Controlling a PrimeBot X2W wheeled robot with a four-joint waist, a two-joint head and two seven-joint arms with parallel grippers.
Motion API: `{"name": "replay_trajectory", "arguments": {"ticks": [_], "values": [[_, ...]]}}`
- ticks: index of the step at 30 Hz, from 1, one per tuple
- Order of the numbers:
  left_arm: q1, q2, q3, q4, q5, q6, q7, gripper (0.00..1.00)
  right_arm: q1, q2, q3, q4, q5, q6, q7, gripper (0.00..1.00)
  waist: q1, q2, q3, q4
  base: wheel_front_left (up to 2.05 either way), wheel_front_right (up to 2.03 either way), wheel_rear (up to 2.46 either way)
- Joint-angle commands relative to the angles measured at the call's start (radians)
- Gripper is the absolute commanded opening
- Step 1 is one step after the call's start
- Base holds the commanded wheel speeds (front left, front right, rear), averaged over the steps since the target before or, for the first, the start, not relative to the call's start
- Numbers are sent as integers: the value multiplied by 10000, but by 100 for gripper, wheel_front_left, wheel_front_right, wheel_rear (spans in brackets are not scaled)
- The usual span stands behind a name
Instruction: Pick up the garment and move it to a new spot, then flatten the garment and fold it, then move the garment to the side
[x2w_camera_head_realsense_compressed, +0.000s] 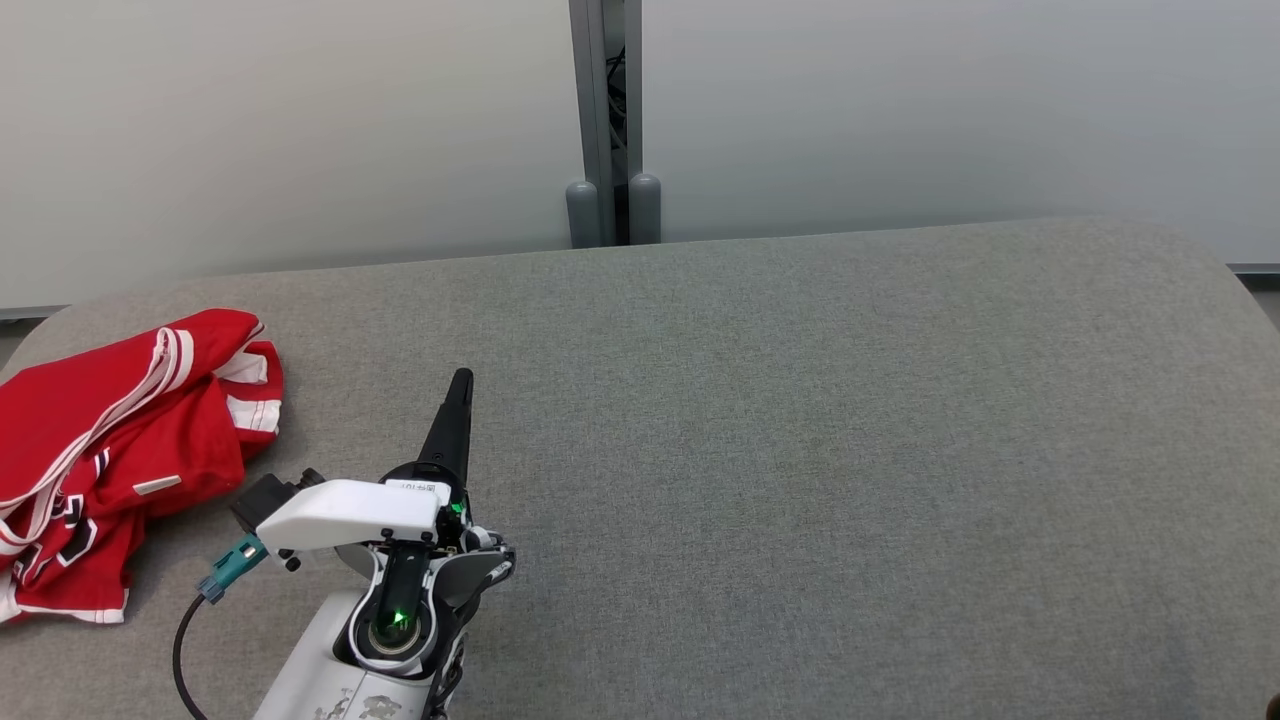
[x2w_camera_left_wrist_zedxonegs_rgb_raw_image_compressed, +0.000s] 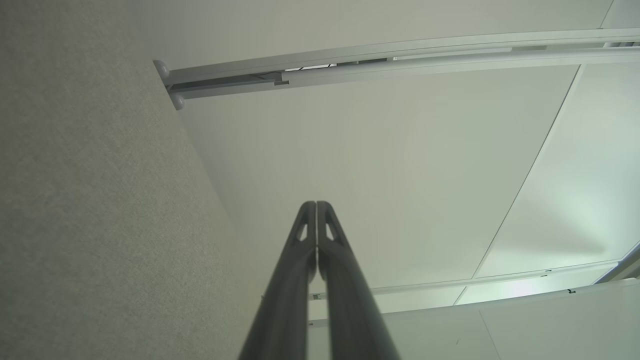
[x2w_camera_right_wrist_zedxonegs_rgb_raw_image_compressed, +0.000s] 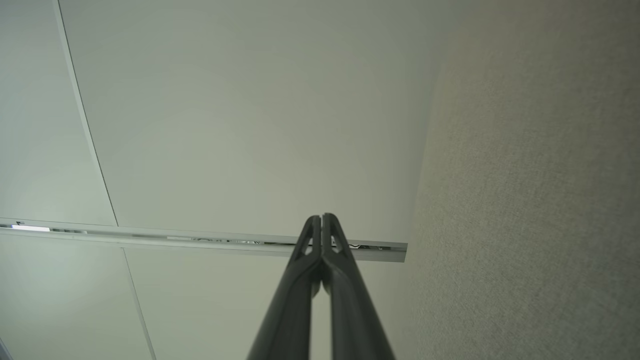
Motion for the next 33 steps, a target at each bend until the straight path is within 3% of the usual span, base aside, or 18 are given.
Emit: {"name": "replay_trajectory", "arguments": {"ticks": [1,9,10,14,33], "values": [[-62,46,10,10,-6,-42,-1,0,11,-103,-12,-70,37,4,-1,0,0,0,0,0,0,0,0],[-62,46,10,10,-6,-42,-1,0,11,-103,-10,-70,37,4,-1,0,0,0,0,0,0,0,0],[0,0,2,-2,2,0,-3,100,-1,0,-1,-3,-1,0,-3,100,0,0,0,0,0,0,0],[441,-11,-26,246,15,6,-9,100,178,263,33,305,-13,-13,-17,100,0,0,4,0,0,0,0],[944,-3,1038,-821,746,2,-333,100,-58,-85,1388,-134,-1000,-6,-1430,100,0,0,42,-23,0,0,0]]}}
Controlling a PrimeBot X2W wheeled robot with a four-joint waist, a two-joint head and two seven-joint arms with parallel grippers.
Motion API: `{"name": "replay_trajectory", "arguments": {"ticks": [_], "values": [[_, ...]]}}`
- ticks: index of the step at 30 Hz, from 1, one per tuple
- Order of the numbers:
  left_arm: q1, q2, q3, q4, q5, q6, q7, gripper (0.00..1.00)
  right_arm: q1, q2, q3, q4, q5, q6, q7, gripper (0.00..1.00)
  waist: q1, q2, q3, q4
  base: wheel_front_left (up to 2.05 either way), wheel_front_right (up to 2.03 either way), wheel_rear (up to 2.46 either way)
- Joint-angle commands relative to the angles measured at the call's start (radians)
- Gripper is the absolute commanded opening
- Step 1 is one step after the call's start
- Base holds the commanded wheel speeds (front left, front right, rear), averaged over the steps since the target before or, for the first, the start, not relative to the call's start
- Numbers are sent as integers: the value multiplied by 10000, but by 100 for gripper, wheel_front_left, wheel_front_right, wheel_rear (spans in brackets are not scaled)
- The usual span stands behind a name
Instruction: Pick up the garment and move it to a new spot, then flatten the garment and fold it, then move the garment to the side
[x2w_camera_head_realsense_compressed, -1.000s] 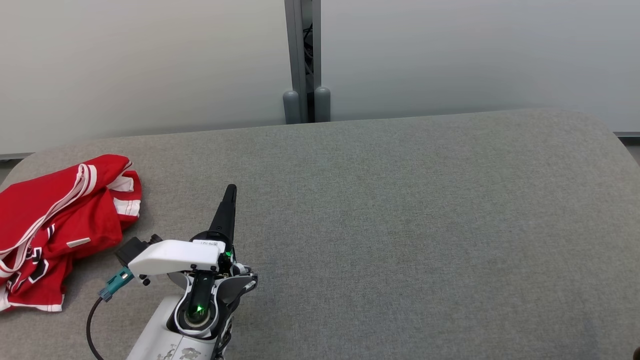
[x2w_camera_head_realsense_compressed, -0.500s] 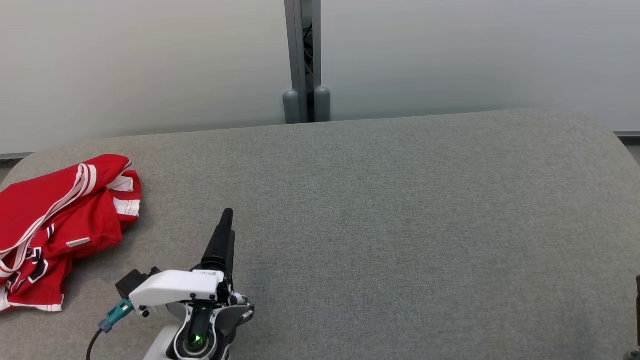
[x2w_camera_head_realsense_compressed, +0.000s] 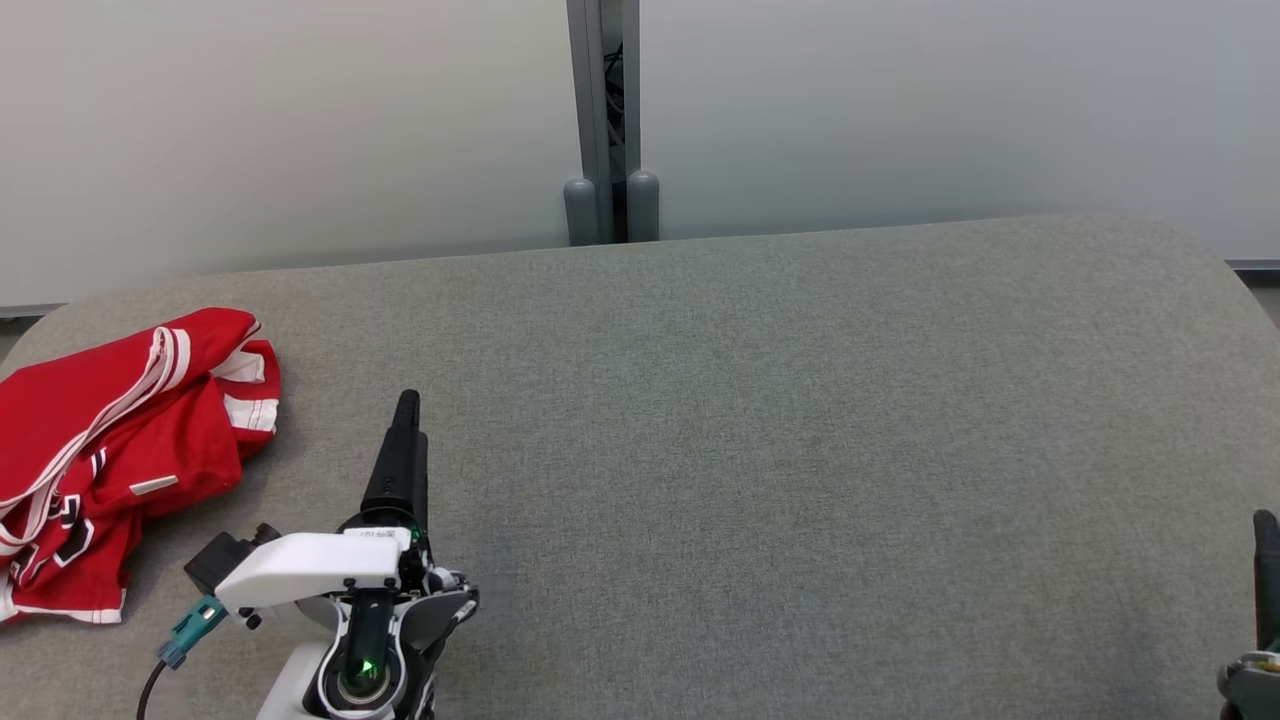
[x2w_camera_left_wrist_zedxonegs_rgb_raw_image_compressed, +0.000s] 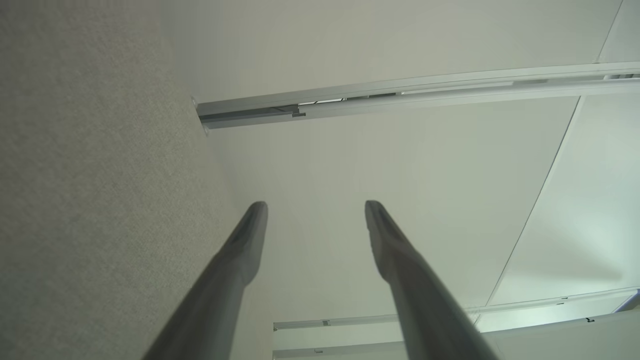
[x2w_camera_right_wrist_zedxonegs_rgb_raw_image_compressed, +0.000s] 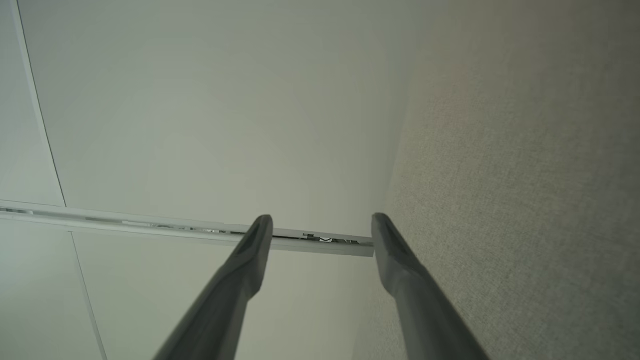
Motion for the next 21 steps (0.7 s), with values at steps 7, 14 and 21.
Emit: {"name": "replay_trajectory", "arguments": {"ticks": [7,14,21], "values": [[64,14,561,-586,434,-7,-135,100,-458,-342,587,-229,-853,37,-568,100,0,0,7,21,0,0,0],[337,17,896,-1038,909,-9,-230,100,-614,-296,1028,-442,-1966,40,-1011,100,0,0,-28,68,0,0,0],[628,21,1273,-1443,1372,-10,-323,100,-682,-296,1437,-836,-3112,42,-1425,100,0,0,-69,150,0,0,0]]}}
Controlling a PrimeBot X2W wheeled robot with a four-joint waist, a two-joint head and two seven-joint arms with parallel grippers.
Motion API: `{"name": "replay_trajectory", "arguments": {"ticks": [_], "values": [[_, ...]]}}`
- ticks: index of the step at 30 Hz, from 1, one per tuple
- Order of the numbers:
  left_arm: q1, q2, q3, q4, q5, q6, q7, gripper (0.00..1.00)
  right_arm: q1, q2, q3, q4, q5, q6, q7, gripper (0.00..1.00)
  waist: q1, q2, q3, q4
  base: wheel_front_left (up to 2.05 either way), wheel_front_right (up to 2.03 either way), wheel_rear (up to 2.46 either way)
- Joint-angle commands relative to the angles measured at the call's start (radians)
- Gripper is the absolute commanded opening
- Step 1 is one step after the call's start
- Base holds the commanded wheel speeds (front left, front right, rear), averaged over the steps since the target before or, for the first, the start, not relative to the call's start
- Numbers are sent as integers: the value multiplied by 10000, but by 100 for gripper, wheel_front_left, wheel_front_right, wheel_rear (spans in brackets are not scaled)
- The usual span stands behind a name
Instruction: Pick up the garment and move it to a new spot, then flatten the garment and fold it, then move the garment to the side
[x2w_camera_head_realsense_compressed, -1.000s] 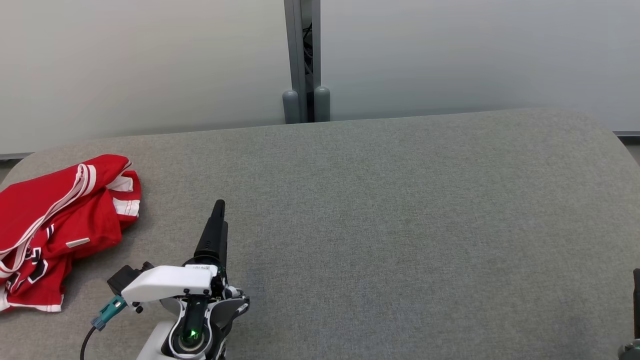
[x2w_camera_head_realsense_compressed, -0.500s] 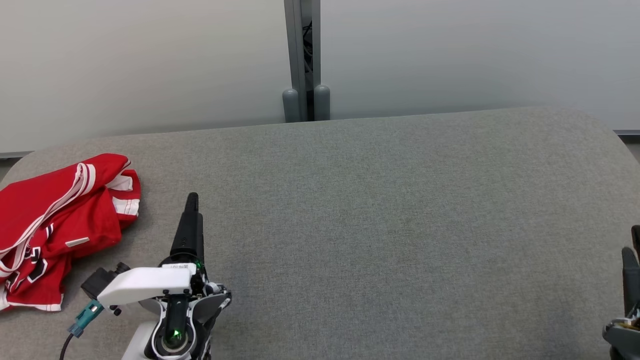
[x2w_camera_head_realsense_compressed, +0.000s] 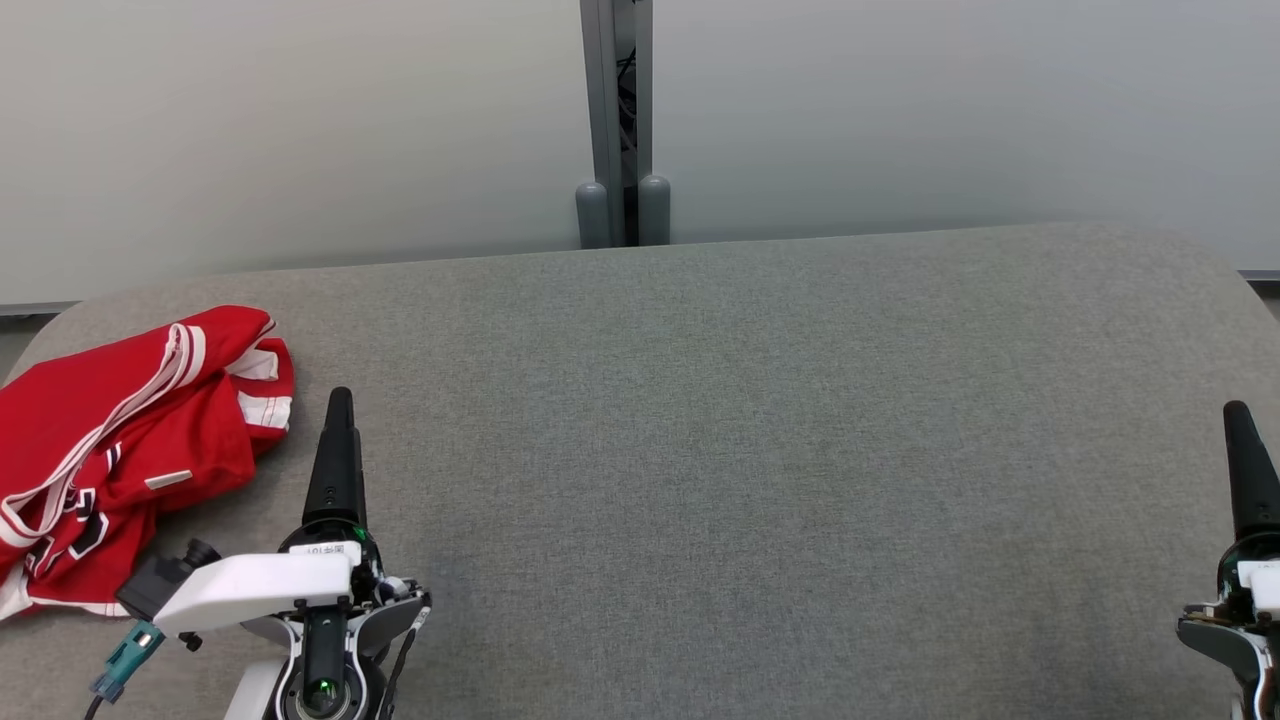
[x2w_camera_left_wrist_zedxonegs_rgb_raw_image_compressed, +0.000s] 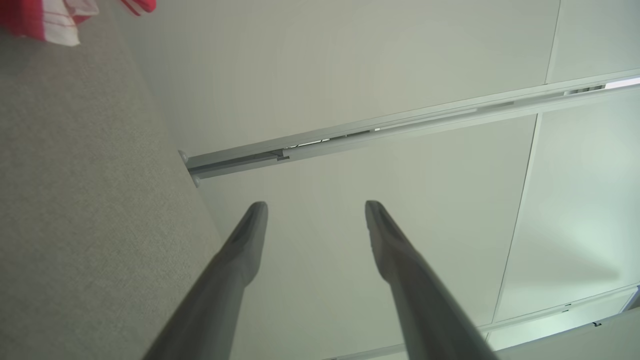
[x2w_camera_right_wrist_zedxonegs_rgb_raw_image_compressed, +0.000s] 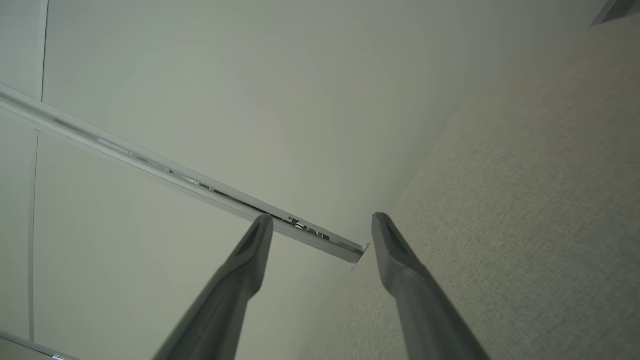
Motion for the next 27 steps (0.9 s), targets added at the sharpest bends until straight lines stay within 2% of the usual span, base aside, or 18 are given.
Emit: {"name": "replay_trajectory", "arguments": {"ticks": [1,9,14,21,27], "values": [[-15,16,189,-314,263,-8,-37,100,-277,-153,102,-263,-594,41,-194,100,0,0,-11,23,0,0,0],[183,19,615,-708,991,-10,-136,100,-347,-171,609,-739,-2350,44,-627,100,0,0,-8,117,0,0,0],[268,20,851,-826,1424,-10,-186,100,-368,-196,884,-936,-2991,45,-831,100,0,0,7,129,0,0,0],[354,24,1302,-1154,2352,-12,-272,100,-603,-542,1617,-1218,-4516,48,-1217,100,0,0,52,139,0,0,0],[467,25,1846,-1490,3205,-13,-336,100,-801,-594,2058,-1403,-5467,50,-1488,100,0,0,77,170,0,0,0]]}}
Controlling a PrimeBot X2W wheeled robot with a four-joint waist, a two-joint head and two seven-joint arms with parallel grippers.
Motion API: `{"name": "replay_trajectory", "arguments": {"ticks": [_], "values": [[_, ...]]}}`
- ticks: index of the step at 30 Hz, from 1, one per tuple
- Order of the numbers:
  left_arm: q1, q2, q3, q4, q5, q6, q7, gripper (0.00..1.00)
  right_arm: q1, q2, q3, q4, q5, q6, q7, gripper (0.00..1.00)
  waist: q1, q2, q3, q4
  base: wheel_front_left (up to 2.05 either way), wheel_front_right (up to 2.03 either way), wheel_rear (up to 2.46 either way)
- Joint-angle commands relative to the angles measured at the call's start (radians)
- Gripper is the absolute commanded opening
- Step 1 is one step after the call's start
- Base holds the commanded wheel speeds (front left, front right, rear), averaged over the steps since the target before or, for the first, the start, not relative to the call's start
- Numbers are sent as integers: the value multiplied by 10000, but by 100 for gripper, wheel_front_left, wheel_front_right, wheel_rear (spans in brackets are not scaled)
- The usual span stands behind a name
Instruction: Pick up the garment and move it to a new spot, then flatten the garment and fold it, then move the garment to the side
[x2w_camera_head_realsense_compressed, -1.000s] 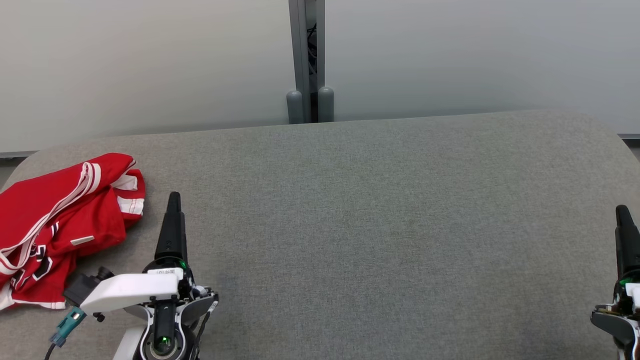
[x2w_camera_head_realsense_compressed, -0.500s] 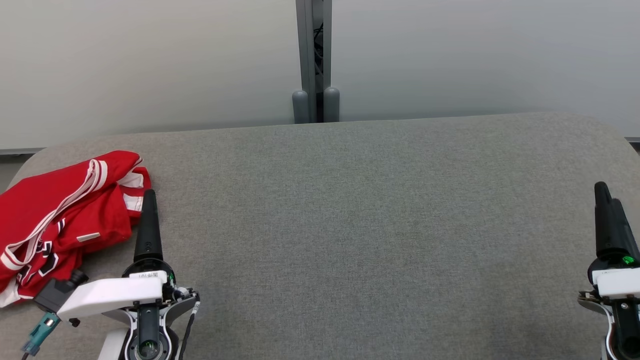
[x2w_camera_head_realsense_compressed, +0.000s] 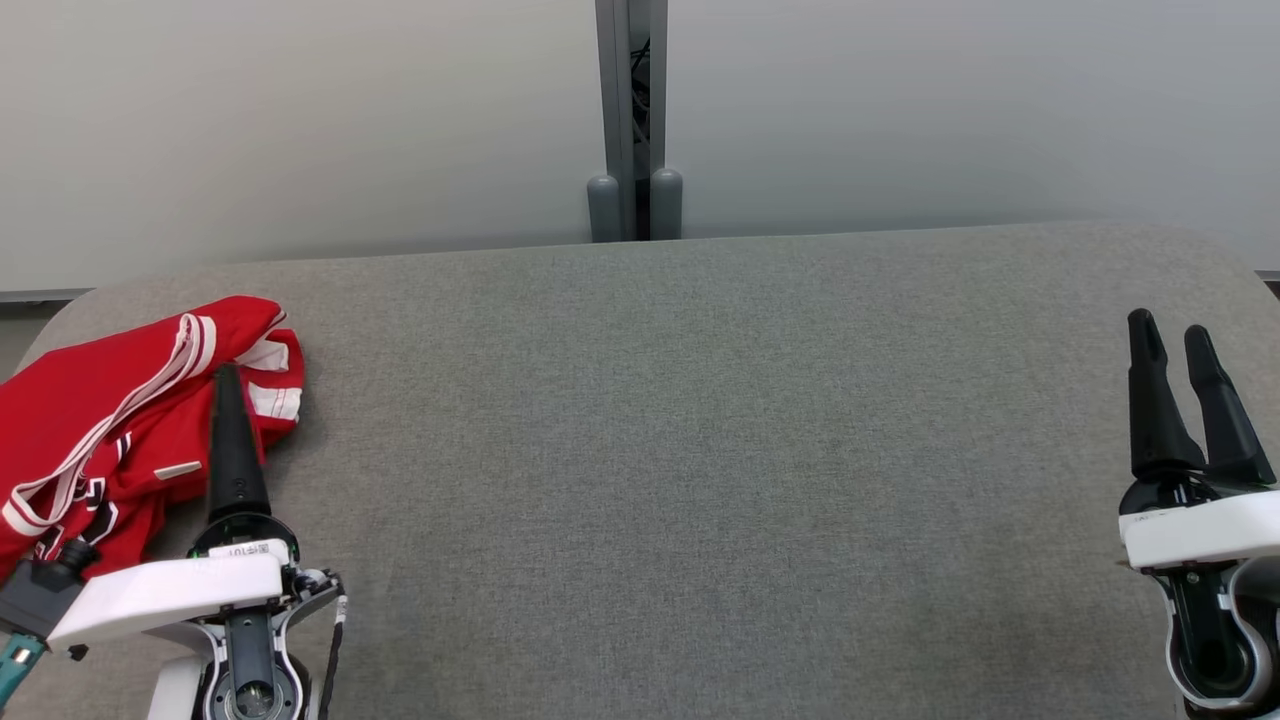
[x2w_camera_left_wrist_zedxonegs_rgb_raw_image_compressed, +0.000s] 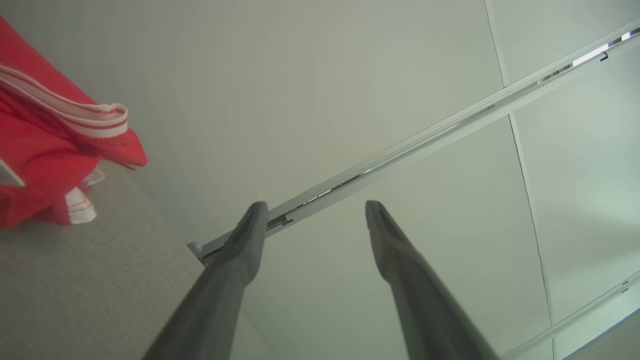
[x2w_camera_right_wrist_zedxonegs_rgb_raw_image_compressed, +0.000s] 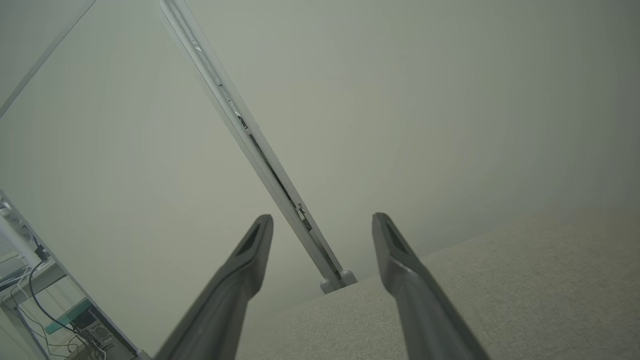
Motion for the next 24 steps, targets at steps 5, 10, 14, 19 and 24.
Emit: {"name": "replay_trajectory", "arguments": {"ticks": [5,10,14,19,24], "values": [[67,25,334,-547,1195,-14,-98,100,-238,-196,334,-254,-1006,49,-323,100,0,0,1,67,0,0,0],[242,25,164,-870,2735,-15,-147,100,-163,-269,589,-404,-1784,48,-530,100,0,0,-5,99,0,0,0],[390,28,-239,-1219,4151,194,-173,100,-54,-274,695,-510,-2340,48,-678,100,0,0,6,96,0,0,0],[560,32,-877,-1475,5515,884,-223,100,32,-292,961,-559,-2877,49,-870,100,0,0,59,55,0,0,0],[526,32,-1371,-1453,6444,1474,-252,100,139,-216,1138,-448,-3260,51,-1062,100,0,0,173,-24,0,0,0]]}}
